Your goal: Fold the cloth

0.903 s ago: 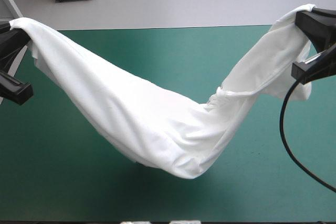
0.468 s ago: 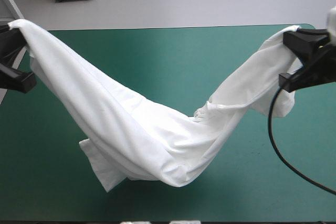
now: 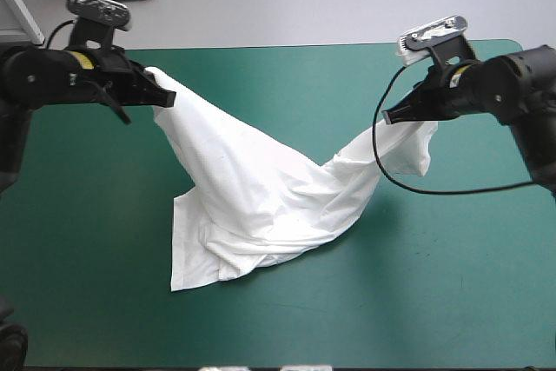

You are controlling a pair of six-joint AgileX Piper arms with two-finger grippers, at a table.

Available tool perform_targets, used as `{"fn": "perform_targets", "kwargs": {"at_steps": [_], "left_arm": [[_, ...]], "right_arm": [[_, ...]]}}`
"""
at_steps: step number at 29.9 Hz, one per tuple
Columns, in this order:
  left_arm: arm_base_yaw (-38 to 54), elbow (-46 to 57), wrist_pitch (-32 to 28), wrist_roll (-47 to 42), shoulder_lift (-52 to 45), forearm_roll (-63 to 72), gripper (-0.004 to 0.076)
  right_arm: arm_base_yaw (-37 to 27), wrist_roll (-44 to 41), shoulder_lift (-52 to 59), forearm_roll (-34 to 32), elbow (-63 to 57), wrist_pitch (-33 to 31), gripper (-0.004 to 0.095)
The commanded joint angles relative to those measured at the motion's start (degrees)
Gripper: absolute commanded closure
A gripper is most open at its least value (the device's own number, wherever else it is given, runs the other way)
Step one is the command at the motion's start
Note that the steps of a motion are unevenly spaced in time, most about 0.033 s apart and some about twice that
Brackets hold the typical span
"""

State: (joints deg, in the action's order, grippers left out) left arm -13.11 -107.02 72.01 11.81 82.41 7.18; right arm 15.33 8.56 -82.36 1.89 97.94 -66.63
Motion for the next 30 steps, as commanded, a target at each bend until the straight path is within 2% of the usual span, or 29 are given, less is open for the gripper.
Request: {"fn": "perform_targets", "kwargs": {"at_steps": [1, 10, 14, 20, 25, 28, 30], "left_arm": [[-0.03, -1.23, -3.14, 1.12, 3.97, -0.75, 0.0733], [-0.03, -2.18, -12.84, 1.12, 16.24, -3.47, 0.0733], [-0.03, -2.99, -17.23, 1.12, 21.01, -4.51, 0.0733], [-0.03, -5.92, -18.87, 1.12, 27.69, -5.46, 0.0733], [-0.03, -6.12, -21.45, 1.12, 30.14, -5.36, 0.0733], [-0.03, -6.12, -21.75, 1.02, 30.43, -5.20, 0.0731], [-0.03, -6.12, -21.75, 1.02, 30.43, -5.09, 0.0714]], "right_arm": [[0.04, 0.23, -4.16, -1.11, 1.21, 6.74, 0.0921], [-0.10, 0.87, -18.89, -6.84, 8.62, 9.79, 0.0921], [-1.69, 0.87, -24.84, -6.59, 13.10, 9.79, 0.0921], [-3.93, 1.14, -31.40, -5.87, 15.32, 11.30, 0.0921], [-5.81, 2.82, -34.96, 0.03, 15.32, 12.10, 0.0921], [-6.88, 7.35, -35.56, 4.57, 15.32, 12.70, 0.0914], [-7.88, 9.94, -35.56, 8.88, 15.32, 13.67, 0.0876]]}}
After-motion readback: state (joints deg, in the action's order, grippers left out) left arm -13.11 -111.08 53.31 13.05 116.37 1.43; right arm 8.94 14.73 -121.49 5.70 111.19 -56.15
